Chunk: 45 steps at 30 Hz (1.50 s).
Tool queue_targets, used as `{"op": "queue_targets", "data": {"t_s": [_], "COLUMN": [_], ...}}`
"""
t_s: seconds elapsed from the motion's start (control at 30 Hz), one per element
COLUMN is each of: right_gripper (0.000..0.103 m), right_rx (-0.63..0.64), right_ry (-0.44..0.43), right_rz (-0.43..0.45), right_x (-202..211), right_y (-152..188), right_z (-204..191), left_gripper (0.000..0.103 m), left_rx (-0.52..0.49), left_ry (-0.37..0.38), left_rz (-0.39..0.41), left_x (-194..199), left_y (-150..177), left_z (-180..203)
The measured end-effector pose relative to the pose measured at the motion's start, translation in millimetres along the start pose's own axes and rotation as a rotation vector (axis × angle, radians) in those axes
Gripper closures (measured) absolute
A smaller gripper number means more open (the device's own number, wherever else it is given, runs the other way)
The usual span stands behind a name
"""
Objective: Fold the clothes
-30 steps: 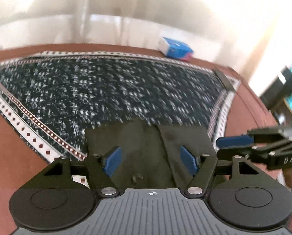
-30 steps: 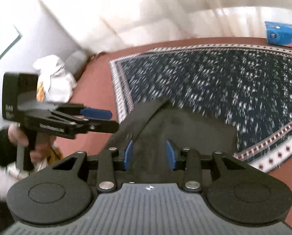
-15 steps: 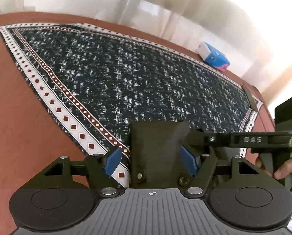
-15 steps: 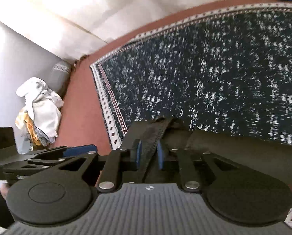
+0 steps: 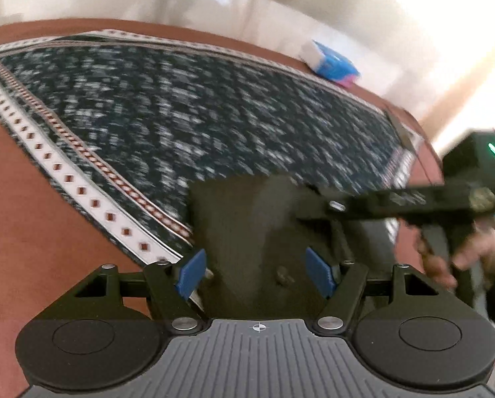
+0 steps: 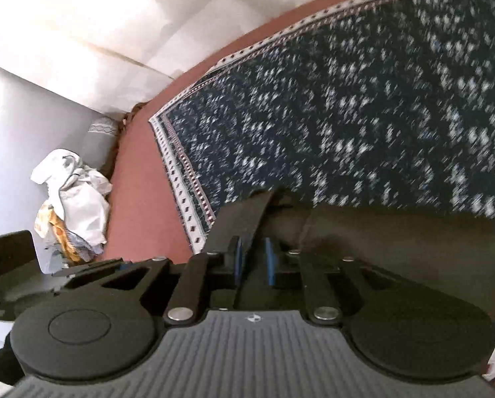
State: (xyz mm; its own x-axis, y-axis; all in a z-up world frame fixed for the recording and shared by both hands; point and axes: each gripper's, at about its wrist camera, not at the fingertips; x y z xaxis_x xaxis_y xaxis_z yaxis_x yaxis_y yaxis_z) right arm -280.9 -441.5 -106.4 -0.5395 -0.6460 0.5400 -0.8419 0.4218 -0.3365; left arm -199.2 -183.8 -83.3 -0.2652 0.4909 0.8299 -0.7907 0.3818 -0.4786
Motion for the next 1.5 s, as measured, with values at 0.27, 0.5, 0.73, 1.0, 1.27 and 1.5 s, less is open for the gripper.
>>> {"op": "queue_targets", "data": {"t_s": [0.27, 0.5, 0.73, 1.0, 1.27, 1.5], "right_gripper": [0.091, 0.101, 0.101, 0.101, 0.097, 0.097], "right_rx": [-0.024, -0.040, -0.026, -0.015, 0.073, 0.121], "right_ry": [-0.024, -0.078, -0.064, 0.069, 0.065, 0.054], "right_rz": [-0.022, 0.014, 0.059, 0.014, 0.108, -0.025], "right_x": [-16, 7, 37, 29, 45, 10], "right_y": [0, -5, -8, 12, 23, 38], "right_z": [-1, -9, -10, 22, -5, -8], "left_gripper": [0.029, 0.089, 0.098, 0.056, 0.038, 0.035], "left_rx": [-0.221, -0.188, -0.151, -0.223, -0.226, -0.153], "left_ry": [-0.115, -0.152, -0.044, -0.088, -0.068, -0.051], "left_rz": [-0.058, -0.070, -0.051, -0.142, -0.133, -0.170], "left_x": [-17, -22, -1, -49, -23, -44], "left_y": [31, 32, 13, 35, 38, 44], "left_z": [51, 57, 68, 84, 88, 76]}}
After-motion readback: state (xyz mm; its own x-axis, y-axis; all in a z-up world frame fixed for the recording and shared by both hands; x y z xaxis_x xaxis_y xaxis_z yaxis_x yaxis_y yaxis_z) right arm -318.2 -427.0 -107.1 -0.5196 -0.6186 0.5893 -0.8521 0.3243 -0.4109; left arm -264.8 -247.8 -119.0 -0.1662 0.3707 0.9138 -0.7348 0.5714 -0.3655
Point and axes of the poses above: each gripper's, at about its wrist camera, not at the fingertips, and x roughly against the way its jaws point, z to its right, y to its underside, and after that the axes turned 8 degrees about -y, right-handed
